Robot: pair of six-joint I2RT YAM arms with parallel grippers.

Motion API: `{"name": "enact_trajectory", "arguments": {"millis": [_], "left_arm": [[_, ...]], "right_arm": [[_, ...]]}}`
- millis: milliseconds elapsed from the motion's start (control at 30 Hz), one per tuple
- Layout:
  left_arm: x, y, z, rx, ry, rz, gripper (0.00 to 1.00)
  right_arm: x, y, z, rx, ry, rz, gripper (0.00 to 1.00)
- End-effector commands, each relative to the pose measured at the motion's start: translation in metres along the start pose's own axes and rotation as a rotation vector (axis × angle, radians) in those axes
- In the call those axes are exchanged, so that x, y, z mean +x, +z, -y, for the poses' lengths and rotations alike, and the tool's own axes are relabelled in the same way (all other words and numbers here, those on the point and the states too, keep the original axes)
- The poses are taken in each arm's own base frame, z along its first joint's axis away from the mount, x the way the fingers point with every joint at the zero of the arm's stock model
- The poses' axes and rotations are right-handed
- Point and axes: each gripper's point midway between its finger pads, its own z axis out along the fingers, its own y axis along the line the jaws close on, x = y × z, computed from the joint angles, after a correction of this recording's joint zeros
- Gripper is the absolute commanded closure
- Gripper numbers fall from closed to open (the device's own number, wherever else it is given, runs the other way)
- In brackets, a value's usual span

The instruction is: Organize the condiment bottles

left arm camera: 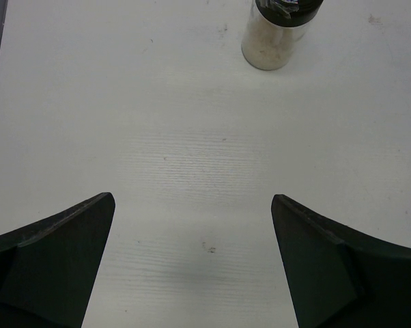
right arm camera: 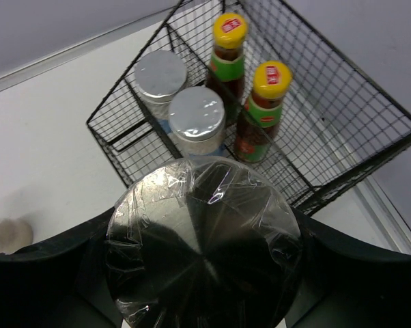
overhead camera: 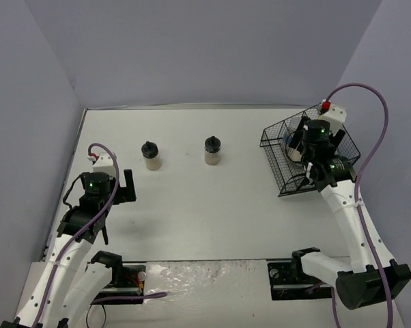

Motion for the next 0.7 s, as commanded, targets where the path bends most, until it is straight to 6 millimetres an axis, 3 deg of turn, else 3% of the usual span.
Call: {"name": "enact_trajectory", "arguments": {"millis": [0,233,667], "left_arm": [[-0.021,-0.001,0.001,-0.002,-0.005,0.077,0.03],[-0.022,-0.004,0.001,-0.002,-0.004,0.090,0.03],[-0.023,-0.005,0.000,-0.003,-0.003,0.098,0.03]], "right_arm": [[-0.051,-0.007,0.030,0.084,0.137,0.133,1.00],[-0.039,0.020,0.050,0.160,0.170,0.103,1.00],[0.013,0.068,0.034,0.119,0.182,0.032,1.00]]}}
